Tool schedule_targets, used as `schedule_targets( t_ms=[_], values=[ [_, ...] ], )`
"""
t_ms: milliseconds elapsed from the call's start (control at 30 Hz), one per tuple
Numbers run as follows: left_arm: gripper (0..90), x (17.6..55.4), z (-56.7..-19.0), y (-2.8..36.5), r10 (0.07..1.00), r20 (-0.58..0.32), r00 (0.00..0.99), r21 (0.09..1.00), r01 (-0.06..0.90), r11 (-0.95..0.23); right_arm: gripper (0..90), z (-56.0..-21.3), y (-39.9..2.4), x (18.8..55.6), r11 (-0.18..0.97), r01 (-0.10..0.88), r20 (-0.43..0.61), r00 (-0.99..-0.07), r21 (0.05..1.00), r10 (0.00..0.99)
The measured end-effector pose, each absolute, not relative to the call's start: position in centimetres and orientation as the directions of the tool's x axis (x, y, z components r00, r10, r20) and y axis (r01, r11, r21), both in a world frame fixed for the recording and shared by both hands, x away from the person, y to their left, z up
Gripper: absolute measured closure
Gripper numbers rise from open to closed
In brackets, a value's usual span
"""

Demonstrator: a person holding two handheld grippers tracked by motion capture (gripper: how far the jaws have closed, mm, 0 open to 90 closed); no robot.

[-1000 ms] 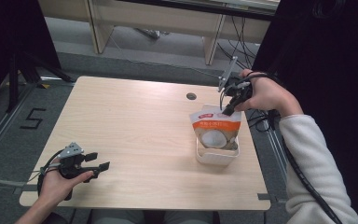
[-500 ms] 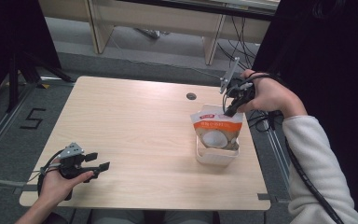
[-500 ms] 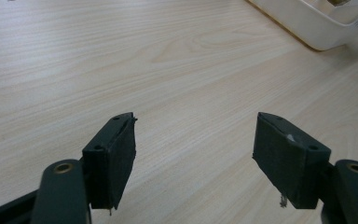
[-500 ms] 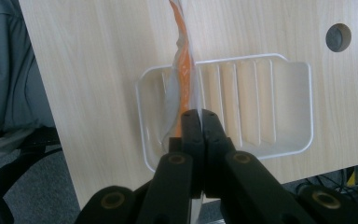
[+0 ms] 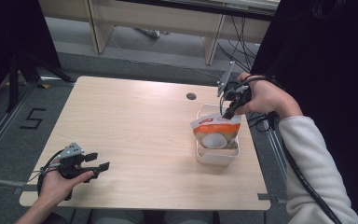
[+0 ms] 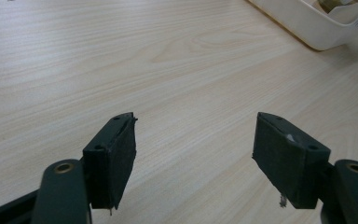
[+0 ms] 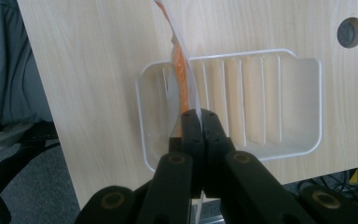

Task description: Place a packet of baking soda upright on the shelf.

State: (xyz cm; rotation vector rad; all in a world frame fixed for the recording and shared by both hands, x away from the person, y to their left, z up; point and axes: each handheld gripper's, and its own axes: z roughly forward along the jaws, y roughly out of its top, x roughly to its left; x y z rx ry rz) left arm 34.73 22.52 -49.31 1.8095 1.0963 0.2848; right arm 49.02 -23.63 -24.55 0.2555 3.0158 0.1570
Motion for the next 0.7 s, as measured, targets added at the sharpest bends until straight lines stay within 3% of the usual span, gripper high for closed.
schedule_targets(
  t_ms=[700],
  values=[
    [29.5,34.75,-49.32,22.53,0.780,-0.260,0.570,0.821,0.556,-0.132,90.0,-25.32,-23.98,49.23,0.974,0.204,-0.097,-0.972,0.099,0.213]
  ],
)
